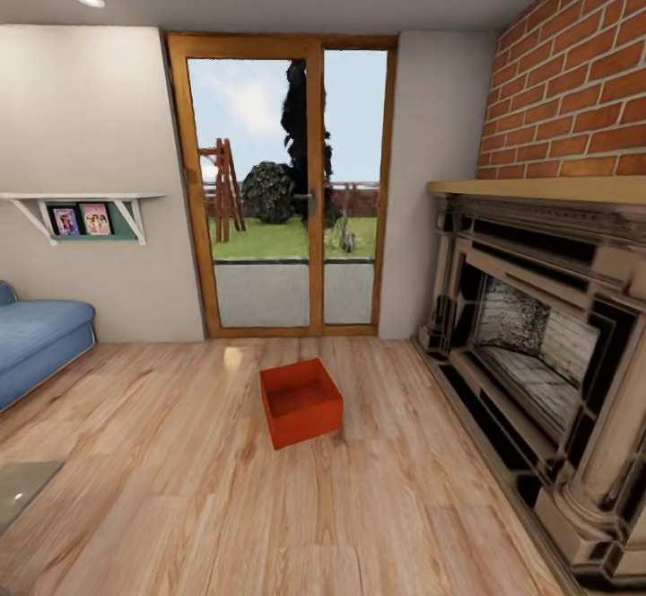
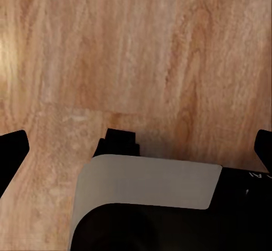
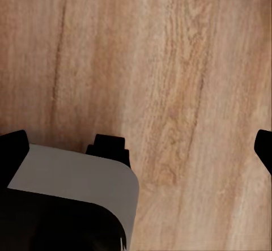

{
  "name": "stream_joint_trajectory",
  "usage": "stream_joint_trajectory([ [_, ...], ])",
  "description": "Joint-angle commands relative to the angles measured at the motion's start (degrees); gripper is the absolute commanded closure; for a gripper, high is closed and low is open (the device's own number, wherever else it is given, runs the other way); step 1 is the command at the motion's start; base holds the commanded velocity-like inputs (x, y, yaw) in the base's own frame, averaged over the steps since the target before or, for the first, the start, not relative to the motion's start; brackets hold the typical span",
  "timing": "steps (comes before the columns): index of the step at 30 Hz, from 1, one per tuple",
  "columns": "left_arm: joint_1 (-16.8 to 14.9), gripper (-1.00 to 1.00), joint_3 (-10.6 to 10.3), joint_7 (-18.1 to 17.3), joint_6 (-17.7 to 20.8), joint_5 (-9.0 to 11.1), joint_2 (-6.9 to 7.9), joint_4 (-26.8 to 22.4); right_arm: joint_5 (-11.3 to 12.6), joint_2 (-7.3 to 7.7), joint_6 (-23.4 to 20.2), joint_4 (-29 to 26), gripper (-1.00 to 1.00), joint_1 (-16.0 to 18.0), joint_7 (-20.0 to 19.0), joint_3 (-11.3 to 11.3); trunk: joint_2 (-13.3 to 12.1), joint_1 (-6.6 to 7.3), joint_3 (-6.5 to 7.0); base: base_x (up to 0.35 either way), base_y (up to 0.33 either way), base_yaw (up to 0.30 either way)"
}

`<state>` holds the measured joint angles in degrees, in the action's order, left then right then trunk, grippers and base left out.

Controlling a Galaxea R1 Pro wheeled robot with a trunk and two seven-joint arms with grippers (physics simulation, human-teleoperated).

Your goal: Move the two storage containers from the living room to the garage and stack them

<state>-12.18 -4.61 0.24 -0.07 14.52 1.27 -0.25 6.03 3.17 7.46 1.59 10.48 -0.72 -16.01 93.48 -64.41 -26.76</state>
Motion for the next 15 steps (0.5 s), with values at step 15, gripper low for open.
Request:
stream_joint_trajectory([
  [15, -0.04, -1.0, -0.49, 0.02, -0.03, 0.59, 0.01, 0.03, 0.4, 0.35, 0.54, 0.17, -1.0, 0.06, -0.07, -0.89, 0.03, -0.03, -0.06, 0.312, -0.112, 0.022],
])
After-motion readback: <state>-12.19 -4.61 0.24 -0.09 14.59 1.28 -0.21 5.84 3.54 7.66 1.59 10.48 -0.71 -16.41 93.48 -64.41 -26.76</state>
